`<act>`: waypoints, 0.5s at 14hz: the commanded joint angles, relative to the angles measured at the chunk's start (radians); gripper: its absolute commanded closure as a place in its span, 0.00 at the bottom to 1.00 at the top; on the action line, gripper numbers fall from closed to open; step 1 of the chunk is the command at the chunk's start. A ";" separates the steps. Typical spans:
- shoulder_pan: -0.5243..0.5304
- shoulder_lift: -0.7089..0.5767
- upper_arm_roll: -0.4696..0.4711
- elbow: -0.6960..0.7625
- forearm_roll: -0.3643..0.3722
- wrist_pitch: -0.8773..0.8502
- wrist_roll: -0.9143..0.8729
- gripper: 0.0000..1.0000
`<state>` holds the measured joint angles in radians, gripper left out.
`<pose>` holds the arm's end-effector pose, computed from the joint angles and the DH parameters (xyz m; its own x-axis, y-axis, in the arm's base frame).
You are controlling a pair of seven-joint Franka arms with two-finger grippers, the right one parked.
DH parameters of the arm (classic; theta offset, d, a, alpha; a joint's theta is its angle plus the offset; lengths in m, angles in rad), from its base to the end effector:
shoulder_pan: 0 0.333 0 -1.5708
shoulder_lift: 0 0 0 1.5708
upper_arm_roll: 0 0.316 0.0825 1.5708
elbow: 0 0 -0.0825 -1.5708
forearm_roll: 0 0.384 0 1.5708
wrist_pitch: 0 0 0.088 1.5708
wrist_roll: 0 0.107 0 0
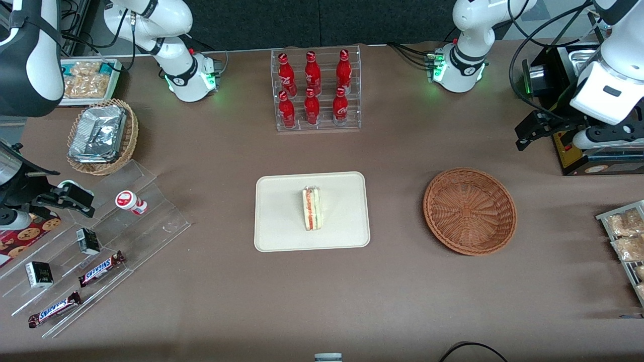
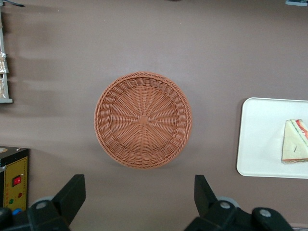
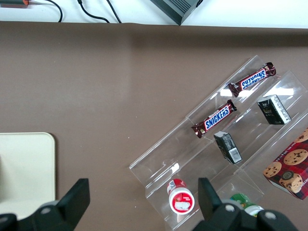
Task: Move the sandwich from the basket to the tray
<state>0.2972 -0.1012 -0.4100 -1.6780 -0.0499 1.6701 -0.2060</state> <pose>0.5296 -0.0761 0.6328 0.9920 0.0968 0.0811 0.0949 -0.9951 0.0268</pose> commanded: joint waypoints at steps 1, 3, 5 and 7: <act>-0.180 0.029 0.182 0.046 0.005 -0.029 0.013 0.00; -0.277 0.029 0.259 0.058 0.079 -0.029 0.089 0.00; -0.351 0.028 0.345 0.060 0.091 -0.029 0.148 0.00; -0.443 0.029 0.445 0.063 0.091 -0.029 0.148 0.00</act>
<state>-0.0634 -0.0899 -0.0480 -1.6541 0.0244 1.6701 -0.0804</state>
